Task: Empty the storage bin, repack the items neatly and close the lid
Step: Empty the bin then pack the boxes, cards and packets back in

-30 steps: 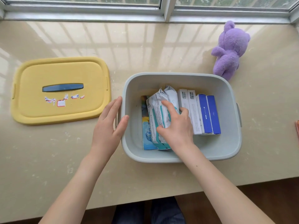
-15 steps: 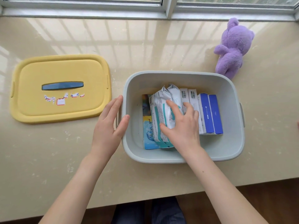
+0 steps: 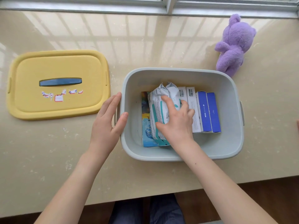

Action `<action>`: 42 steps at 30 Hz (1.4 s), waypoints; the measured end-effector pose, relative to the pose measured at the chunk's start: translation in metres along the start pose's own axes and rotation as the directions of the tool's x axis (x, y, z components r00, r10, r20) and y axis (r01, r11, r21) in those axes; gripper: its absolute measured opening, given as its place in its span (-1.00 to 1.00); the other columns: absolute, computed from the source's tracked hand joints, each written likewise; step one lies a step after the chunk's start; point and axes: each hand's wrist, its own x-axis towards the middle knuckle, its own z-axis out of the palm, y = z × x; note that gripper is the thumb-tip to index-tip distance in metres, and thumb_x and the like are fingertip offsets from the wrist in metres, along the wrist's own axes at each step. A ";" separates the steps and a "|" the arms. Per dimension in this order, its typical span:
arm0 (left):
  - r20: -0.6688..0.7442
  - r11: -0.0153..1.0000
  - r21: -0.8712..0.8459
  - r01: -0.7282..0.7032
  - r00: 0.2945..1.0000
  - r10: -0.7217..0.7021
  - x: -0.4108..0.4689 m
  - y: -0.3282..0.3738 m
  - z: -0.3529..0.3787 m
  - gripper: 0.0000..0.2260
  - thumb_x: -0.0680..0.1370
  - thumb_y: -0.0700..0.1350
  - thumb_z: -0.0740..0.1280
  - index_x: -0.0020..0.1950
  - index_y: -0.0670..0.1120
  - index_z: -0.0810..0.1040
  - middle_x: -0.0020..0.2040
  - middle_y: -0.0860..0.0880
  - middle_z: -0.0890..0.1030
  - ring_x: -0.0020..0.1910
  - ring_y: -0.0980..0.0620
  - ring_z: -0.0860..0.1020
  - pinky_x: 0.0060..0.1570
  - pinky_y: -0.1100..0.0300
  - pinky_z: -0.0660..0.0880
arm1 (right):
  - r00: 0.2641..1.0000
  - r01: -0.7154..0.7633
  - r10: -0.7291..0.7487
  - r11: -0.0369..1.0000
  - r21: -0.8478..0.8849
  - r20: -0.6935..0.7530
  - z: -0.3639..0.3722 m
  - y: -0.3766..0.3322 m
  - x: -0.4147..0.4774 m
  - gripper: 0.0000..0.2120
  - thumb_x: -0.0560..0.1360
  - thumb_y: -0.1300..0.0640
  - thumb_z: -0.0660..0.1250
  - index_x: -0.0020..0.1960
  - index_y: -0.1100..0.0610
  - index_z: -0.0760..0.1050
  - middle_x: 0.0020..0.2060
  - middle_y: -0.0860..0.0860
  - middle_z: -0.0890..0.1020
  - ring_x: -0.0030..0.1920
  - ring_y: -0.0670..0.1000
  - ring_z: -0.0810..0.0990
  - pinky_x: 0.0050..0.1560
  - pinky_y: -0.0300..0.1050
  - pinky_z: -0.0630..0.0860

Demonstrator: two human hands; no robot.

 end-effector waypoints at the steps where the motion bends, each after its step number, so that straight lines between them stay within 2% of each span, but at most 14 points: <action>1: -0.001 1.000 -0.002 0.001 1.000 -0.001 0.000 0.000 0.000 -0.51 0.58 0.05 0.22 0.52 0.04 0.30 0.43 0.28 0.29 0.42 0.33 0.26 0.28 0.57 0.14 | 1.000 -0.011 0.012 1.000 0.028 -0.016 0.001 0.000 0.000 -0.25 0.36 -0.02 0.45 0.44 -0.29 0.17 0.34 0.18 0.27 0.13 0.20 0.29 0.14 0.03 0.39; 10: 0.007 1.000 -0.010 0.005 1.000 -0.005 0.001 0.000 0.000 -0.51 0.58 0.04 0.23 0.52 0.06 0.31 0.41 0.31 0.30 0.40 0.20 0.35 0.29 0.51 0.20 | 0.988 -0.069 0.081 0.993 0.091 -0.135 0.009 0.001 0.004 -0.29 0.37 0.06 0.42 0.44 -0.26 0.24 0.34 0.18 0.30 0.13 0.19 0.28 0.10 0.02 0.37; 15: 0.010 1.000 -0.009 0.004 1.000 -0.004 0.002 0.001 0.000 -0.51 0.58 0.05 0.23 0.52 0.05 0.31 0.42 0.27 0.31 0.40 0.25 0.32 0.29 0.53 0.19 | 0.990 -0.058 0.067 0.996 0.075 -0.121 0.007 0.005 0.011 -0.31 0.40 -0.04 0.40 0.46 -0.24 0.22 0.34 0.16 0.29 0.17 0.18 0.28 0.15 0.01 0.35; 18: 0.005 1.000 -0.003 0.000 1.000 0.000 0.001 0.001 0.000 -0.50 0.58 0.04 0.23 0.52 0.04 0.31 0.42 0.26 0.31 0.40 0.27 0.30 0.27 0.56 0.16 | 0.996 -0.011 0.018 0.997 0.073 -0.086 0.005 0.008 0.008 -0.27 0.40 -0.15 0.37 0.50 -0.26 0.15 0.37 0.17 0.25 0.23 0.18 0.26 0.23 0.02 0.33; 20: 0.010 1.000 -0.008 0.010 1.000 -0.010 0.001 0.002 0.001 -0.50 0.57 0.05 0.23 0.52 0.06 0.30 0.42 0.26 0.31 0.39 0.25 0.33 0.25 0.57 0.18 | 0.999 0.022 -0.015 0.992 0.123 -0.052 0.001 0.012 0.004 -0.24 0.39 -0.17 0.39 0.51 -0.28 0.12 0.42 0.17 0.20 0.30 0.19 0.22 0.31 0.02 0.29; 24: 0.028 1.000 -0.022 -0.008 1.000 0.009 -0.001 0.000 0.001 -0.45 0.55 0.02 0.27 0.54 0.08 0.25 0.46 0.20 0.29 0.41 0.24 0.30 0.29 0.51 0.21 | 0.997 0.082 -0.074 0.958 0.274 -0.038 -0.005 0.025 -0.003 -0.29 0.40 -0.10 0.43 0.47 -0.27 0.20 0.47 0.11 0.19 0.40 0.12 0.17 0.37 -0.01 0.26; 30: 0.004 1.000 -0.018 -0.011 1.000 0.011 -0.005 0.002 0.005 -0.47 0.56 -0.03 0.26 0.54 0.07 0.27 0.48 0.23 0.25 0.46 0.28 0.23 0.35 0.46 0.19 | 0.999 0.053 -0.048 0.906 0.421 -0.023 0.000 0.032 0.001 -0.31 0.38 -0.07 0.48 0.43 -0.27 0.28 0.45 0.01 0.17 0.39 0.02 0.12 0.38 -0.04 0.27; 37: 0.038 0.997 0.074 -0.012 0.999 0.009 -0.006 0.009 0.000 -0.46 0.57 0.01 0.21 0.56 0.07 0.21 0.53 0.17 0.20 0.44 0.38 0.15 0.25 0.63 0.07 | 0.996 0.094 -0.089 0.919 0.383 -0.033 -0.004 0.031 -0.004 -0.26 0.43 -0.07 0.44 0.52 -0.22 0.18 0.50 0.01 0.12 0.43 0.06 0.10 0.40 -0.03 0.21; 42: 0.027 0.993 0.114 -0.006 1.000 0.003 -0.014 0.011 0.007 -0.47 0.61 0.01 0.13 0.59 0.00 0.15 0.58 0.12 0.13 0.52 0.28 0.07 0.35 0.54 0.04 | 0.982 0.191 -0.179 0.937 0.291 -0.066 -0.003 0.035 -0.003 -0.28 0.46 -0.11 0.40 0.54 -0.17 0.17 0.57 -0.10 0.06 0.36 0.04 0.15 0.34 -0.10 0.24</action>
